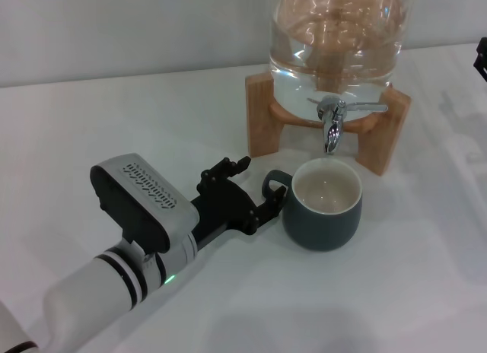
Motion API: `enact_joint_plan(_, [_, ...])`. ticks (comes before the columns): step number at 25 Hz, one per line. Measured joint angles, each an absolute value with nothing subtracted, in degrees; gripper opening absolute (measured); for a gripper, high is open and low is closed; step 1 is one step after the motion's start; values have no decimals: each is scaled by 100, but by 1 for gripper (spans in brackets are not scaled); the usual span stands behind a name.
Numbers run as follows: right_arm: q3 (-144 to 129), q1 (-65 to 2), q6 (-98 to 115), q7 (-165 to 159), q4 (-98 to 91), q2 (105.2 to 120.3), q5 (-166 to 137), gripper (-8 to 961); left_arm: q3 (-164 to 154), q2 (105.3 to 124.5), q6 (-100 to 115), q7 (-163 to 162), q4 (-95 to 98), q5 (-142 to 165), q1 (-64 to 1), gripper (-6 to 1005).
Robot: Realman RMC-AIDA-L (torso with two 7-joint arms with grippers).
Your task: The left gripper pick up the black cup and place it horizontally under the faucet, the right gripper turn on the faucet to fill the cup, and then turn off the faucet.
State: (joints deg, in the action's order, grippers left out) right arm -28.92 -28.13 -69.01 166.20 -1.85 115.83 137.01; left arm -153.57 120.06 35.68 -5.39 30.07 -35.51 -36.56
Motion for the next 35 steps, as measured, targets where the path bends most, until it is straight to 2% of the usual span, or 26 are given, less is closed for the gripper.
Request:
enact_joint_plan(17, [-2891, -2779, -6904, 16620, -175, 11584, 13693, 820, -15248, 11983, 4463, -528, 2930, -3577, -3193, 744])
enact_joint_plan(35, [-3040, -2645, -6972, 15987, -212, 11560, 13693, 819, -13952, 11968, 5995, -597, 2687, -4614, -2338, 742])
